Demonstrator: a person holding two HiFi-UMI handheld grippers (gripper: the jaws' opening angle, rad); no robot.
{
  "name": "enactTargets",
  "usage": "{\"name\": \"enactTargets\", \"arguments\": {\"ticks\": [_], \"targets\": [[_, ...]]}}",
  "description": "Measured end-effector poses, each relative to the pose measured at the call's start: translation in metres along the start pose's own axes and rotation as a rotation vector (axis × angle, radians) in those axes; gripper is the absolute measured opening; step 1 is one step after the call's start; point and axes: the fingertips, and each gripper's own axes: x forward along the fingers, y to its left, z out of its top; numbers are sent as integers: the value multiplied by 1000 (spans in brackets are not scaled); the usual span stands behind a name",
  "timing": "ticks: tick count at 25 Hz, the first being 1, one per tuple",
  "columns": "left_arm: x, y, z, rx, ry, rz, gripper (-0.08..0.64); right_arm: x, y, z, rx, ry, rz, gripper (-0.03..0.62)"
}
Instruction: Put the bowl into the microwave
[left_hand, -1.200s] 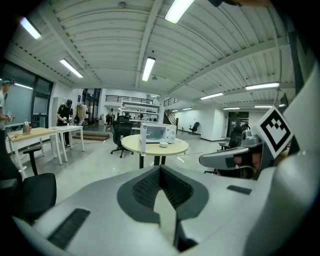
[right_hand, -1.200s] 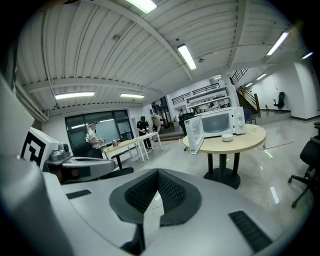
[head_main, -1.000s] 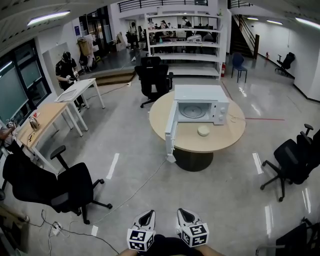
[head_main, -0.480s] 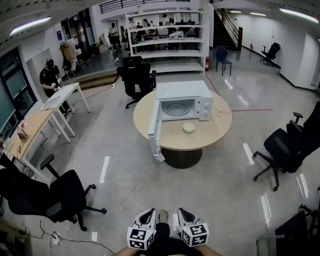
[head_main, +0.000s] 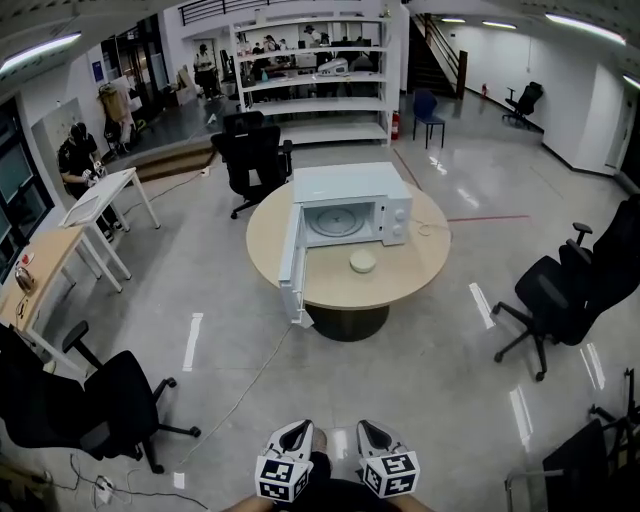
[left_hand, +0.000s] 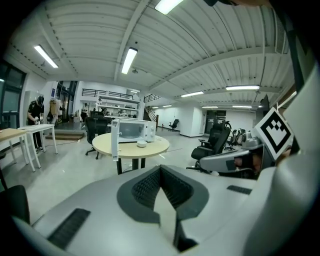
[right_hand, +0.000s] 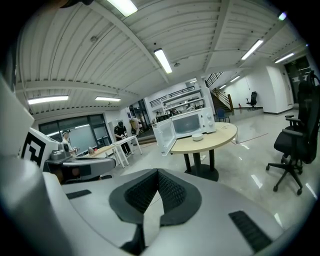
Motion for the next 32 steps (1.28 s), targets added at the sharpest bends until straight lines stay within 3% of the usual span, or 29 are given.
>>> {"name": "enactTargets", "arguments": {"ticks": [12, 22, 32], "targets": [[68, 59, 31, -30, 21, -38, 46, 83, -17, 37, -21, 68, -32, 15], [109, 119, 68, -73, -31, -56, 46, 151, -14, 93, -119, 88, -52, 15], [153, 167, 100, -81, -76, -93, 46, 206, -22, 131, -155, 88, -102, 15]]}}
